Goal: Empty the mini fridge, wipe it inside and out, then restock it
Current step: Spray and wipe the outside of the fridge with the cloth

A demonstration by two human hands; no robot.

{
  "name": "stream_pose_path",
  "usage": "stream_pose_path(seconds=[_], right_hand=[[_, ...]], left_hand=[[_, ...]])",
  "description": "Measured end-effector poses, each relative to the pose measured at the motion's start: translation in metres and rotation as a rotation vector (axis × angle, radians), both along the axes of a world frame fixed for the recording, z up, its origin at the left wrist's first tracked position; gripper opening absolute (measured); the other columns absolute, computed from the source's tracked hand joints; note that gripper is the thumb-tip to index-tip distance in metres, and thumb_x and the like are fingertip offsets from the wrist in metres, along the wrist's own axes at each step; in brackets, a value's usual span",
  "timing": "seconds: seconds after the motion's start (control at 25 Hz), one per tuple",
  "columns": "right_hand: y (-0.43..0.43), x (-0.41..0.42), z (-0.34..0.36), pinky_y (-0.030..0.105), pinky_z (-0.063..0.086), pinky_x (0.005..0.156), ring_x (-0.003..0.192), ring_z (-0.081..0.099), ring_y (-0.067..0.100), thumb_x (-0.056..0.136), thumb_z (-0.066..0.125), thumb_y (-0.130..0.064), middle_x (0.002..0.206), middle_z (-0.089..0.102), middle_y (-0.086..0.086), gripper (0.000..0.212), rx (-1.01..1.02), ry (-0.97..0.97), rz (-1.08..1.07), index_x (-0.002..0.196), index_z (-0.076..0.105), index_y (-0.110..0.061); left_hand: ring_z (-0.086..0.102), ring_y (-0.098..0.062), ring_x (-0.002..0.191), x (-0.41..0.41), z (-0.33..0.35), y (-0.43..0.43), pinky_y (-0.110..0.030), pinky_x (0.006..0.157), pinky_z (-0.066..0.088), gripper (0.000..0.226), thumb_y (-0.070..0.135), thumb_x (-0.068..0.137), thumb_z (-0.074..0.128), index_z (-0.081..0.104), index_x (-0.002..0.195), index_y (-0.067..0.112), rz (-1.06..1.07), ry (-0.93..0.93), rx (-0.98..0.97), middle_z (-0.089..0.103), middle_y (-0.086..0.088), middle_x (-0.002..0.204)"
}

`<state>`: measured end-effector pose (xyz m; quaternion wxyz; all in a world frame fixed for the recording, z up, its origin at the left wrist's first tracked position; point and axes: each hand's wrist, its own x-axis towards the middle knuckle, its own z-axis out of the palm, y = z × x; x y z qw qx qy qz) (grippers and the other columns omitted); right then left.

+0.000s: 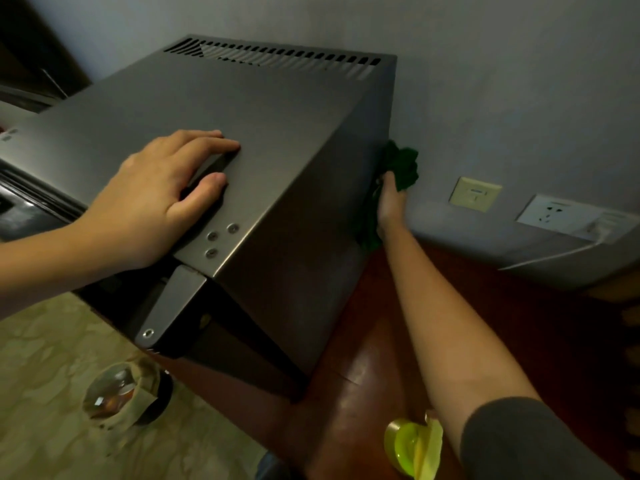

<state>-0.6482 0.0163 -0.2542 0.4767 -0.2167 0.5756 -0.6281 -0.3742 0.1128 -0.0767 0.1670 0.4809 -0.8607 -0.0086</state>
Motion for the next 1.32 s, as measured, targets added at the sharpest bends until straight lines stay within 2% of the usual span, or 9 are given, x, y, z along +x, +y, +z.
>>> stream_pose_path(seconds=[0.12,0.2,0.32,0.4,0.56,0.68,0.84,0.92,1.32], right_hand=[[0.027,0.020,-0.066,0.036,0.047,0.091,0.104,0.057,0.025,0.094,0.048,-0.034,0.115,0.062,0.008,0.026,0.232,-0.103,-0.017,0.112,0.059,-0.018],[0.060,0.040,-0.095,0.033,0.046,0.089,0.108,0.056,0.027,0.095,0.051,-0.034,0.119,0.059,0.009,0.037,0.386,-0.185,-0.053,0.121,0.056,-0.009],[0.130,0.085,-0.109,0.026,0.038,0.081,0.106,0.054,0.025,0.097,0.050,-0.023,0.110,0.055,0.008,0.035,0.482,-0.294,-0.057,0.125,0.053,-0.001],[0.180,0.119,-0.116,0.026,0.040,0.082,0.108,0.057,0.026,0.094,0.056,-0.017,0.112,0.061,0.013,0.032,0.503,-0.208,-0.070,0.120,0.057,0.003],[0.239,0.153,-0.083,0.040,0.046,0.098,0.112,0.060,0.028,0.079,0.070,-0.003,0.115,0.064,0.016,0.040,0.235,0.066,0.048,0.117,0.059,-0.010],[0.250,0.152,-0.001,0.026,0.045,0.098,0.112,0.057,0.010,0.069,0.069,-0.004,0.117,0.058,0.006,0.061,-0.252,0.186,0.055,0.118,0.048,-0.034],[0.255,0.148,0.072,0.049,0.049,0.091,0.109,0.054,0.040,0.069,0.077,-0.006,0.122,0.050,0.015,0.075,-0.694,0.546,0.128,0.116,0.036,-0.048],[0.255,0.149,0.069,0.051,0.049,0.089,0.108,0.054,0.040,0.070,0.078,-0.006,0.122,0.047,0.012,0.079,-0.729,0.645,0.108,0.121,0.032,-0.045],[0.257,0.145,-0.020,0.050,0.052,0.085,0.102,0.061,0.039,0.066,0.073,-0.003,0.107,0.060,0.021,0.078,-0.536,0.624,0.182,0.118,0.034,-0.045]], left_hand=[[0.041,-0.025,0.127,0.002,0.001,0.000,-0.047,0.102,0.032,0.059,0.056,0.088,0.026,0.044,0.137,0.027,0.007,0.000,-0.001,0.044,-0.004,0.142],[0.041,-0.024,0.128,0.002,0.002,0.000,-0.047,0.102,0.032,0.059,0.056,0.088,0.026,0.044,0.137,0.029,0.015,-0.001,0.009,0.043,-0.002,0.142],[0.040,-0.026,0.128,-0.001,0.003,0.002,-0.048,0.102,0.032,0.061,0.057,0.086,0.027,0.045,0.136,0.027,0.017,0.011,0.015,0.044,-0.004,0.141],[0.041,-0.028,0.127,-0.001,0.003,0.003,-0.050,0.104,0.032,0.062,0.058,0.085,0.028,0.046,0.135,0.026,0.019,0.030,0.028,0.045,-0.006,0.140],[0.042,-0.028,0.126,0.000,0.002,0.001,-0.052,0.105,0.033,0.063,0.059,0.084,0.029,0.048,0.134,0.025,0.026,0.050,0.041,0.047,-0.007,0.136],[0.042,-0.028,0.127,0.000,0.002,-0.001,-0.053,0.105,0.032,0.063,0.059,0.083,0.030,0.049,0.133,0.025,0.018,0.060,0.058,0.048,-0.007,0.135],[0.042,-0.029,0.127,0.002,0.002,-0.002,-0.053,0.106,0.032,0.065,0.060,0.082,0.031,0.049,0.134,0.025,0.030,0.060,0.076,0.048,-0.008,0.136],[0.042,-0.029,0.127,0.001,0.002,-0.002,-0.053,0.105,0.033,0.065,0.060,0.082,0.031,0.049,0.134,0.025,0.031,0.060,0.075,0.049,-0.009,0.136],[0.040,-0.028,0.127,-0.004,0.005,0.006,-0.051,0.105,0.032,0.066,0.058,0.084,0.027,0.044,0.137,0.024,0.043,0.029,0.061,0.045,-0.008,0.138]])
